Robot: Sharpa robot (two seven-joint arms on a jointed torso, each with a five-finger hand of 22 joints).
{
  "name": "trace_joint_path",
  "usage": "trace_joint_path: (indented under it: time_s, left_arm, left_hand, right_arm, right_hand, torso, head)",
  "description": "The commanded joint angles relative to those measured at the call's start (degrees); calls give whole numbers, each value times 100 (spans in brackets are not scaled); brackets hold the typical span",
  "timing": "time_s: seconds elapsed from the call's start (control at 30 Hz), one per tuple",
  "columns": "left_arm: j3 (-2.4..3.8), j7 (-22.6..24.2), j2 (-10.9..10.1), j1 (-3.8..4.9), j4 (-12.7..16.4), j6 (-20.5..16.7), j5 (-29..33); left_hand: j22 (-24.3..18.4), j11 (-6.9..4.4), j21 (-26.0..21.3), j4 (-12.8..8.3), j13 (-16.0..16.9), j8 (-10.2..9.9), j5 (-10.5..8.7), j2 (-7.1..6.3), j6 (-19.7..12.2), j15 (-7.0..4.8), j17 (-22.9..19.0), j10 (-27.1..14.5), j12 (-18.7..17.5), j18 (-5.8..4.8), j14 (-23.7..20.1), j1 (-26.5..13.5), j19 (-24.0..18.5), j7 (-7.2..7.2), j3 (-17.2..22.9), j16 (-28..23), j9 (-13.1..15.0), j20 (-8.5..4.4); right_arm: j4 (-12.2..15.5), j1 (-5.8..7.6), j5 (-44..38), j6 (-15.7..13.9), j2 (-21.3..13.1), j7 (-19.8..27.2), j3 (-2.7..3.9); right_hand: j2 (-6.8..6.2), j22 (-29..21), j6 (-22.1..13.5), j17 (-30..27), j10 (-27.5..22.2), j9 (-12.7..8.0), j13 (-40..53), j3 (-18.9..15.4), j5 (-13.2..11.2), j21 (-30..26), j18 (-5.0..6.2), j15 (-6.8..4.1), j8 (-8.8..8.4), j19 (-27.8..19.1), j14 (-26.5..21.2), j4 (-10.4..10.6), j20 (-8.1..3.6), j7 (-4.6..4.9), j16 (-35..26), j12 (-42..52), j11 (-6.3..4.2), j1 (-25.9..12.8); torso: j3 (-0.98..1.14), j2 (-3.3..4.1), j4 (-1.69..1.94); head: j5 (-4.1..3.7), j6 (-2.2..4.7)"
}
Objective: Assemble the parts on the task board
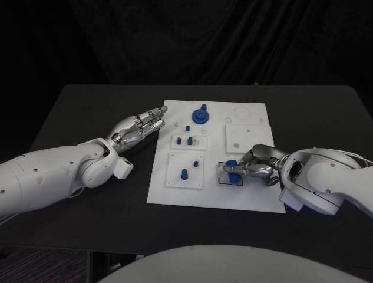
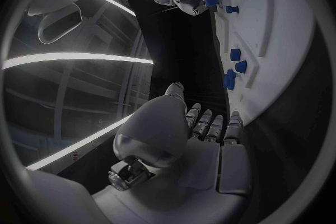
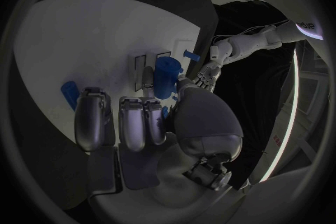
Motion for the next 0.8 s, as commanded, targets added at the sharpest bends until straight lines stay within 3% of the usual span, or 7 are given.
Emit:
trace_joint_path:
  time_s: [0.03,0.4,0.8]
  left_arm:
    - [4,124,13,-10,-2,92,0]
    - [4,122,29,-10,-24,134,0]
    - [4,104,42,-12,-41,158,-1]
  left_hand:
    - [4,-4,32,21,-3,12,-6,11,13,26,-5,-30,-32,-75,3,-6,4,-41,21,-21,-2,50]
    - [4,-4,32,26,-2,12,-19,7,14,34,-5,-30,-31,-81,3,-17,4,-40,14,-21,-1,52]
    - [1,-3,31,28,-2,14,-25,7,21,41,-5,-32,-32,-86,3,-26,3,-33,9,-21,0,55]
  right_arm:
    - [-9,8,-147,94,13,-111,2]
    - [-32,7,-204,231,47,-132,2]
    - [-35,6,-231,259,46,-119,2]
  right_hand:
    - [-10,1119,-51,1005,586,-10,1510,3,28,-20,95,36,36,42,493,45,43,10,-37,15,38,-50]
    - [-84,1125,-126,1034,586,-49,1510,-144,27,-22,92,46,97,56,501,254,53,24,-25,15,51,-209]
    - [-21,1154,-170,1009,586,-84,1510,-265,89,45,71,49,159,105,495,315,57,29,-41,15,57,-476]
  torso:
    - [2,0,-7]
    - [4,4,-2]
    - [3,1,-7]
  head:
    - [20,0]
    - [18,0]
    - [49,0]
